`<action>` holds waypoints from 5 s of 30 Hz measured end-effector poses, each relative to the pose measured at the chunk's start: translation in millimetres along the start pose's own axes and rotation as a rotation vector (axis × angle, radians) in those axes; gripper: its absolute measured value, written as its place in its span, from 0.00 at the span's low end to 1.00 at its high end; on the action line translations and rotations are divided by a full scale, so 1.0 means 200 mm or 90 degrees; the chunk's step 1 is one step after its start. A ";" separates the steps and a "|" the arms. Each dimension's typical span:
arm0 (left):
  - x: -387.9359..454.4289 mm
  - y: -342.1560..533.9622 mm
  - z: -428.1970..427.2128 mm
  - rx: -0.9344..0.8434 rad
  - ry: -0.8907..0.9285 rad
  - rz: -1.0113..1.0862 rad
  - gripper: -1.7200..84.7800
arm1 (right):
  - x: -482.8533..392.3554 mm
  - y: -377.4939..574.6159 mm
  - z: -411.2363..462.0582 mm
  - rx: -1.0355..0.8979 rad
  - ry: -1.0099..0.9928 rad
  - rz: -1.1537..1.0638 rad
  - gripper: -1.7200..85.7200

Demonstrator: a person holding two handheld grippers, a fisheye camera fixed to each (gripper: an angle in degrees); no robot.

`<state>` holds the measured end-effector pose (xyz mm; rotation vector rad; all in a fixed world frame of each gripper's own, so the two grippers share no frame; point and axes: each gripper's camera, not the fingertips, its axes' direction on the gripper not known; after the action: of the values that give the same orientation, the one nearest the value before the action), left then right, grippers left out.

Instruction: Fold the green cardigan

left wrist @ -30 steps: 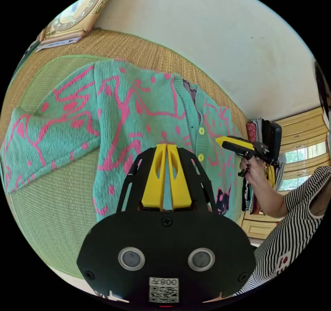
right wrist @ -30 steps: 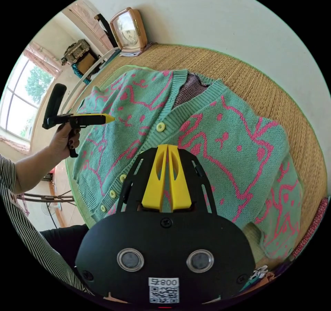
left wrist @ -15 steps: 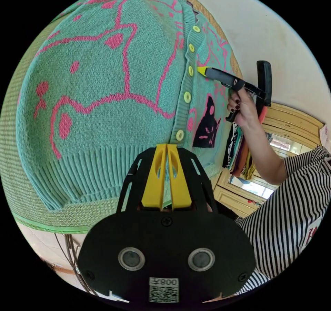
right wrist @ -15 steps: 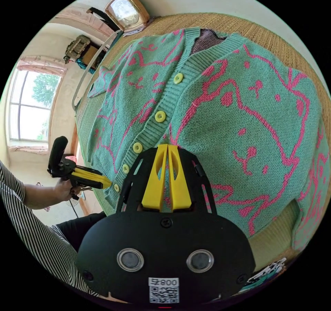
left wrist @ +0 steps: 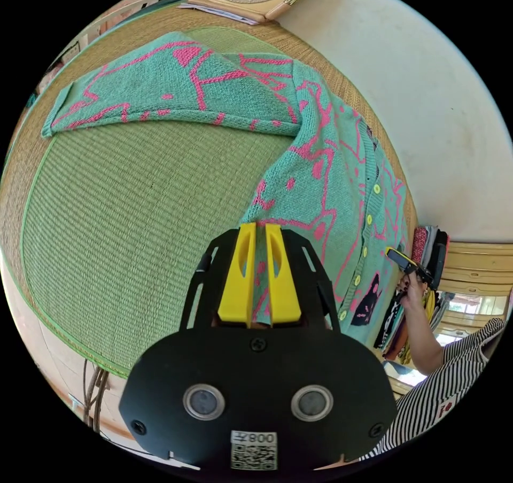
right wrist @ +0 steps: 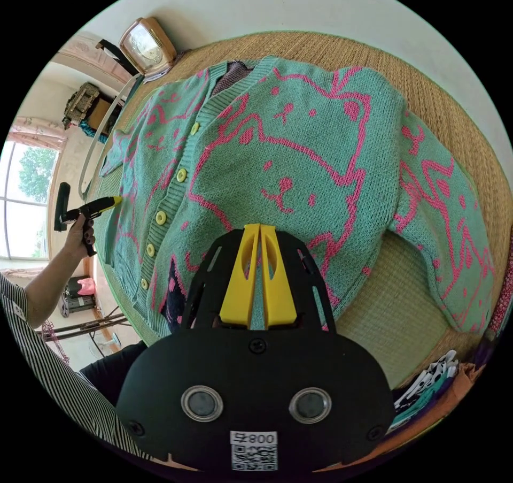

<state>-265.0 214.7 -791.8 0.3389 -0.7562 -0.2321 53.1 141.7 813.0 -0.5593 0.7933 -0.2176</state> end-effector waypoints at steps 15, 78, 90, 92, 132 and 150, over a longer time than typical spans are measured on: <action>0.14 0.08 0.07 0.101 -0.024 0.016 0.05 | -0.02 0.03 -0.05 0.014 0.048 -0.019 0.02; 3.27 0.02 2.36 -0.275 0.315 0.794 0.11 | 0.83 1.28 -0.57 0.149 0.080 0.337 0.07; 4.45 0.26 3.01 -0.329 0.217 1.004 0.13 | 0.97 1.47 -0.69 0.250 0.141 0.408 0.08; 4.56 0.28 3.08 -0.331 0.209 1.006 0.13 | 1.02 1.45 -0.67 0.253 0.139 0.402 0.07; 4.03 -0.09 1.44 -0.158 0.418 0.865 0.04 | 1.07 1.60 -1.28 0.512 -0.145 0.228 0.14; 2.89 -0.33 0.38 -0.035 0.311 0.685 0.04 | 0.14 0.74 -1.02 0.408 -0.295 -0.056 0.06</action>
<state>83.2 -50.1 -401.7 -0.0979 -0.3637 0.8189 -79.2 175.0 598.8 -0.0265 0.2186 -0.3872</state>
